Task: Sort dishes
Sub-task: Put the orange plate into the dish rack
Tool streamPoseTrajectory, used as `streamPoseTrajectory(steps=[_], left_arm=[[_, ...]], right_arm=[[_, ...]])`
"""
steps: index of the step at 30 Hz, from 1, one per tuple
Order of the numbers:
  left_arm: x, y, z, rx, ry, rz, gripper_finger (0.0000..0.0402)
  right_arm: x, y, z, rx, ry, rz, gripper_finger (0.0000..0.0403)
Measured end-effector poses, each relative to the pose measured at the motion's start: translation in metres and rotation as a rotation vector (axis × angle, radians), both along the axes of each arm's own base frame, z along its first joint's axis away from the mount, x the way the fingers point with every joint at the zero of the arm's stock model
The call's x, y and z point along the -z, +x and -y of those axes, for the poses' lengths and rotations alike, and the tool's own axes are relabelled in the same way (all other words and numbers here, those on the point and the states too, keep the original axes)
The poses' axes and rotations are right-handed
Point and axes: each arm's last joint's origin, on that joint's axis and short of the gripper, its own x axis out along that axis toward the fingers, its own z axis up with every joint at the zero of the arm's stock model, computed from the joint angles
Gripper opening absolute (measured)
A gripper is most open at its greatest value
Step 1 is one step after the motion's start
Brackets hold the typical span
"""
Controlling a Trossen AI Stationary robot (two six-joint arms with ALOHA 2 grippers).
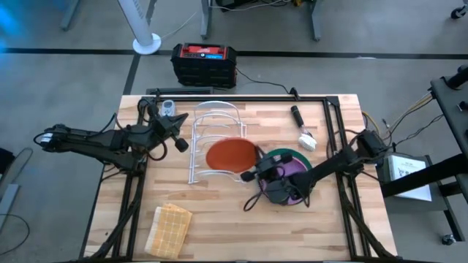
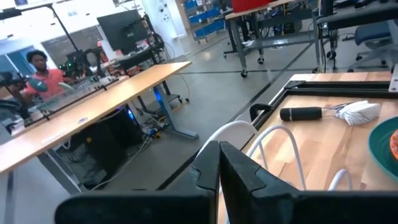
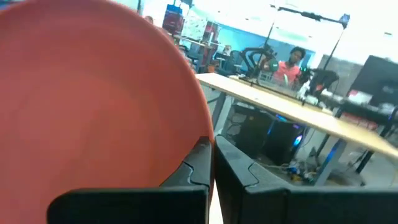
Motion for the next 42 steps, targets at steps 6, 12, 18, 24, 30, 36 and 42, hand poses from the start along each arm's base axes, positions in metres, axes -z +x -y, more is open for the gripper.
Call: streamPoseTrajectory(steps=[6, 12, 18, 24, 30, 36, 42], left_arm=[[0.0, 0.0, 0.0, 0.002, 0.016, -0.016, 0.0], [0.0, 0.0, 0.0, 0.002, 0.016, -0.017, 0.0], [0.0, 0.0, 0.0, 0.002, 0.016, -0.017, 0.0], [0.0, 0.0, 0.0, 0.002, 0.016, -0.017, 0.0], [0.0, 0.0, 0.0, 0.002, 0.016, -0.017, 0.0], [0.0, 0.0, 0.0, 0.002, 0.016, -0.017, 0.0], [0.0, 0.0, 0.0, 0.003, 0.019, -0.021, 0.0]], right_arm=[[0.003, 0.025, -0.008, 0.011, -0.031, -0.068, 0.0], [0.004, 0.04, -0.012, 0.017, -0.052, -0.113, 0.0], [0.008, 0.043, -0.012, 0.019, -0.061, -0.135, 0.0], [0.013, 0.042, -0.012, 0.019, -0.078, -0.173, 0.0], [0.022, 0.04, -0.011, 0.019, -0.094, -0.21, 0.0], [0.029, 0.037, -0.01, 0.019, -0.098, -0.218, 0.0], [0.032, 0.035, -0.009, 0.019, -0.111, -0.249, 0.0]])
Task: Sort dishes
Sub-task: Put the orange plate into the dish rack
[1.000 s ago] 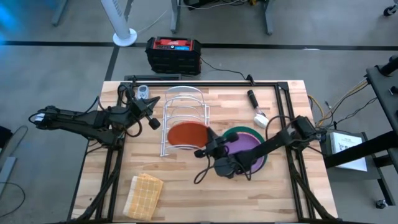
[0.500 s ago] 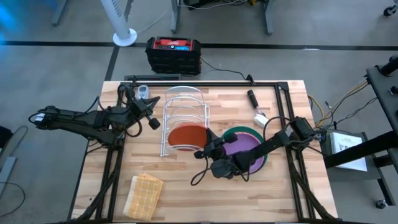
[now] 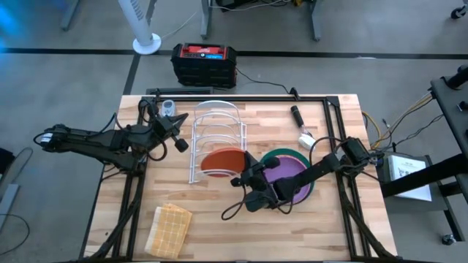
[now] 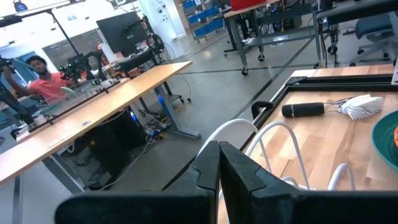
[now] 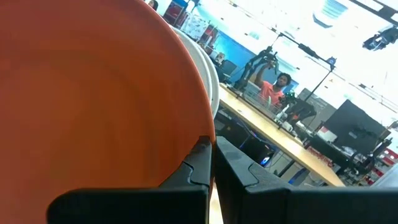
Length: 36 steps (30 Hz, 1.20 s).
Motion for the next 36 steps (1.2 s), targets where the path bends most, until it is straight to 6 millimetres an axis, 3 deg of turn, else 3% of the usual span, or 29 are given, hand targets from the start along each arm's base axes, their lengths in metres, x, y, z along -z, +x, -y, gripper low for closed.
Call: streamPoseTrajectory(steps=[23, 36], left_arm=[[0.0, 0.0, 0.0, 0.002, 0.012, -0.012, 0.0], [0.0, 0.0, 0.0, 0.002, 0.012, -0.012, 0.0]], right_arm=[[0.012, -0.007, 0.003, -0.003, 0.025, 0.05, 0.0], [0.009, -0.007, 0.003, -0.035, 0.152, 0.26, 0.0]])
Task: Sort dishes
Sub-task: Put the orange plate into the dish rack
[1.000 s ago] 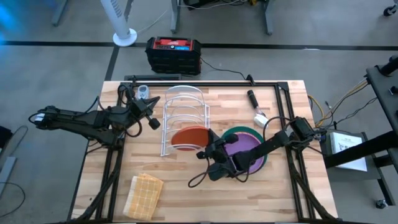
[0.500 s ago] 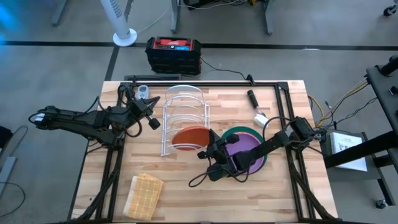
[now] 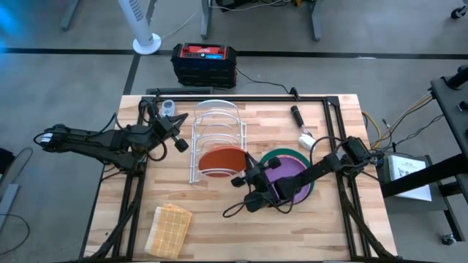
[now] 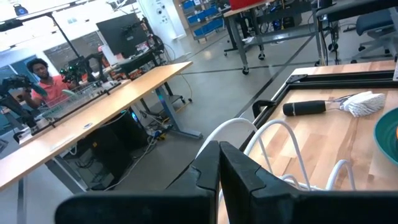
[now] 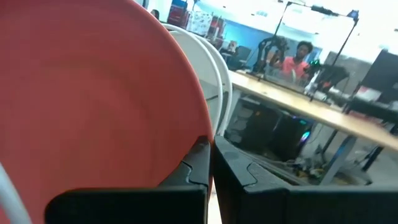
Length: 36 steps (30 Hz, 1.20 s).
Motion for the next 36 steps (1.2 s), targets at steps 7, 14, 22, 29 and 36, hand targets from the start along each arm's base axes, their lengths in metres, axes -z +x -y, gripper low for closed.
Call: streamPoseTrajectory(steps=[7, 14, 22, 29, 36], left_arm=[[0.0, 0.0, 0.0, 0.0, 0.0, 0.0, 0.0], [0.0, 0.0, 0.0, 0.0, 0.001, -0.001, 0.0], [0.0, 0.0, 0.0, 0.001, 0.008, -0.009, 0.0], [0.0, 0.0, 0.0, 0.001, 0.008, -0.008, 0.0], [0.0, 0.0, 0.0, 0.001, 0.008, -0.008, 0.0]], right_arm=[[0.0, 0.0, 0.0, -0.007, 0.069, 0.119, 0.0], [0.0, 0.0, 0.0, 0.002, 0.105, 0.207, 0.0], [0.008, -0.009, -0.005, 0.01, 0.133, 0.314, 0.0], [0.021, -0.022, -0.009, 0.002, 0.109, 0.298, 0.0], [0.032, -0.029, -0.006, 0.0, 0.088, 0.255, 0.0]])
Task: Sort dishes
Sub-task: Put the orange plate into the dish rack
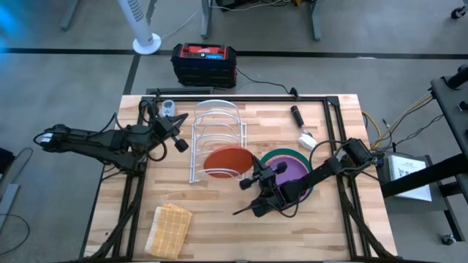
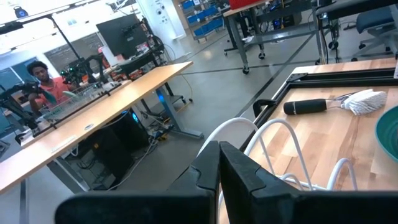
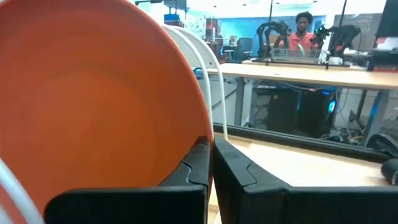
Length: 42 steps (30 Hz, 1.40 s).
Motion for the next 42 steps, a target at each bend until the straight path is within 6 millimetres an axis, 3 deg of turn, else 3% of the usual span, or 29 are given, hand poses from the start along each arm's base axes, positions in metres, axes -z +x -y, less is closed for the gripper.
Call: streamPoseTrajectory(steps=[22, 42], left_arm=[[0.0, 0.0, 0.0, 0.0, 0.0, 0.001, 0.0], [0.0, 0.0, 0.0, -0.001, 0.0, 0.004, 0.0]], right_arm=[[0.014, -0.007, 0.005, 0.001, -0.091, -0.19, 0.0], [0.014, -0.004, 0.003, -0.061, 0.012, -0.115, 0.0]])
